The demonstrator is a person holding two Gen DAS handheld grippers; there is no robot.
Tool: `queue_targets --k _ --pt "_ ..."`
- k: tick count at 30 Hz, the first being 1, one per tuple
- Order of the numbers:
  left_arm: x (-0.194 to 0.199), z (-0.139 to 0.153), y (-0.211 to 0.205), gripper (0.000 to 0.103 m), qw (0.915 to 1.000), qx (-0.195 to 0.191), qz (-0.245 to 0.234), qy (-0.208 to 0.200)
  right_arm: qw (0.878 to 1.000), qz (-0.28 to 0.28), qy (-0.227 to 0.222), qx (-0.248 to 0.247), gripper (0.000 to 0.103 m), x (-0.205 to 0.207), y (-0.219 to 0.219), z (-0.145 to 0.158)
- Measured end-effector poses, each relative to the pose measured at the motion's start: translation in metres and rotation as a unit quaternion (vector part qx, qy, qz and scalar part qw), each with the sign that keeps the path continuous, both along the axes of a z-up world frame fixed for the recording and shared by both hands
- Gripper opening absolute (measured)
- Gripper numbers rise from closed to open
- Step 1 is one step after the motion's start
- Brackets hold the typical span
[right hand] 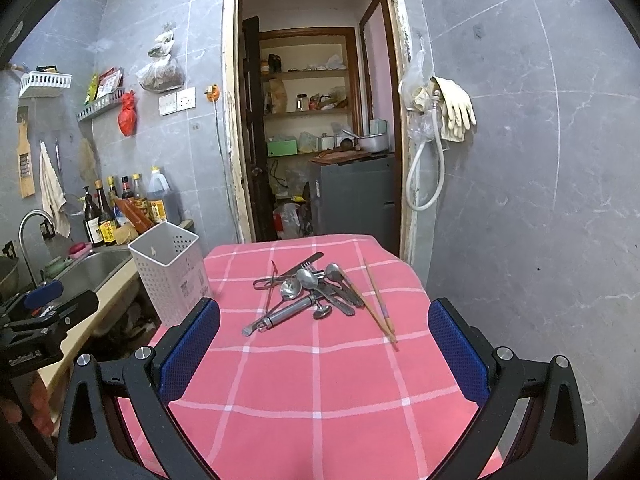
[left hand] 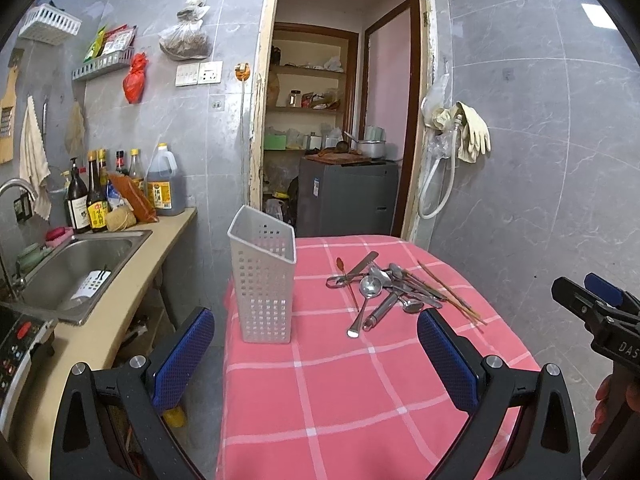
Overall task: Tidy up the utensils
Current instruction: 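Grasp the wooden chopsticks with the right tool while the left tool grasps the small gold spoon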
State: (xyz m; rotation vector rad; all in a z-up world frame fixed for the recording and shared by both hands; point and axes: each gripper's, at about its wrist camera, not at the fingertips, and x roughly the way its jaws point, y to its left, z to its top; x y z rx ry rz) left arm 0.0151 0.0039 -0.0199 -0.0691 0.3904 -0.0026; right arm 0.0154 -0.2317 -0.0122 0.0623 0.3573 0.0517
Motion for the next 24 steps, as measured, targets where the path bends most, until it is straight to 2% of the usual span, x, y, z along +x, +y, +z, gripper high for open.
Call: queue_targets --k 10,17,24 --pt "0.032 0.017 -0.021 0.102 0.9998 0.000 -0.008 -0.016 1.000 0.017 -0.012 -0.007 0.102 0.032 -0.012 0.022" --pt "0.073 0.024 -0.041 0.102 0.9998 -0.006 -0.012 -0.012 1.000 0.024 -0.013 -0.006 0.102 0.078 -0.032 0.029" --pt "0.124 0.013 -0.064 0.102 0.9996 -0.005 -0.026 0.007 0.999 0.036 -0.003 -0.013 0.102 0.135 -0.058 0.025"
